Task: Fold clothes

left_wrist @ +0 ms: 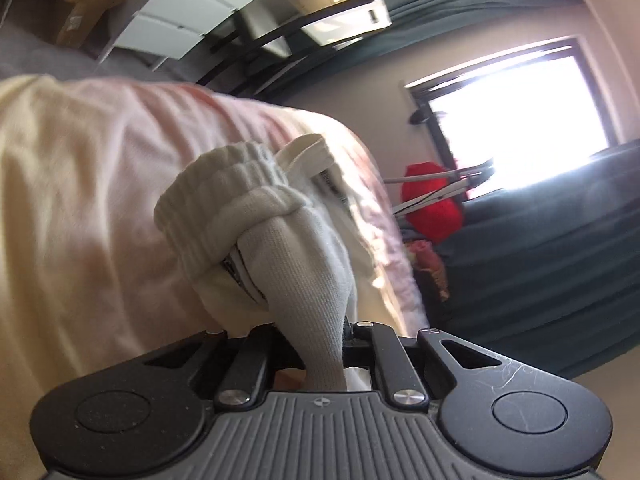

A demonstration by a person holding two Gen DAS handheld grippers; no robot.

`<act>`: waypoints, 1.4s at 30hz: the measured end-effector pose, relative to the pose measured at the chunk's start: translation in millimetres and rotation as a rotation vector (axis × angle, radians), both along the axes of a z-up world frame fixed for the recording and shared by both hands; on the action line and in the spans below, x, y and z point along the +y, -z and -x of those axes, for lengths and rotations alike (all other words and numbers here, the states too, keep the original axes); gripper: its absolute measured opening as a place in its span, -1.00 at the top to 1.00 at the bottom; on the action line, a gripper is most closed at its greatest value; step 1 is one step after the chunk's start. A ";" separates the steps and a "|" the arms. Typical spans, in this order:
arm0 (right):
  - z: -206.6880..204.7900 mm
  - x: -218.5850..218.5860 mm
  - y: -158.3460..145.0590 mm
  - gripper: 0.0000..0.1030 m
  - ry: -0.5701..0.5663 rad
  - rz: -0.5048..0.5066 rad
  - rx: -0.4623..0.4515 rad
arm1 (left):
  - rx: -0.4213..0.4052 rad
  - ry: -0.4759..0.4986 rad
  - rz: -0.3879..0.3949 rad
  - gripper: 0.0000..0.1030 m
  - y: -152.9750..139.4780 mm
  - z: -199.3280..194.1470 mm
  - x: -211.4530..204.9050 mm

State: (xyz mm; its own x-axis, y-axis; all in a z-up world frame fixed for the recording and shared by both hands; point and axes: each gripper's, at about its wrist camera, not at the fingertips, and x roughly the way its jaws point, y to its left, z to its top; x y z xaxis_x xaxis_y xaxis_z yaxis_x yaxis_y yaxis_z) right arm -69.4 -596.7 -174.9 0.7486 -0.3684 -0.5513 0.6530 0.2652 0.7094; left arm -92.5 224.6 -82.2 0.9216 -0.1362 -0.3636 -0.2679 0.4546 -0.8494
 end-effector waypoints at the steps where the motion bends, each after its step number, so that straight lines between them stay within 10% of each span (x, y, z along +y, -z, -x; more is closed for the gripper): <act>1: -2.5 -4.2 1.3 -0.80 0.002 0.002 0.002 | -0.044 0.003 -0.018 0.80 -8.1 5.3 -0.3; 5: -8.6 -23.1 9.8 -0.75 0.021 -0.009 -0.028 | -0.134 -0.010 -0.049 0.81 -19.4 20.0 -4.0; 7: -15.4 -29.8 14.8 -0.26 0.007 -0.010 -0.012 | -0.124 -0.028 -0.030 0.81 -16.4 22.2 -3.8; 10: -29.8 -34.7 18.9 -0.06 -0.047 0.004 0.023 | -0.092 -0.050 -0.036 0.81 -16.0 17.3 -6.1; 13: -42.0 -30.9 11.2 0.80 -0.106 0.030 0.065 | -0.082 -0.067 -0.055 0.80 -21.4 16.7 -6.9; 26: -5.9 -42.9 -102.6 0.88 -0.027 0.166 -0.124 | -0.116 -0.055 -0.112 0.81 -64.2 29.1 -16.1; 42: -282.5 -43.9 -143.2 0.88 -0.089 0.328 0.027 | 0.024 -0.032 -0.262 0.78 -87.1 -231.6 -11.5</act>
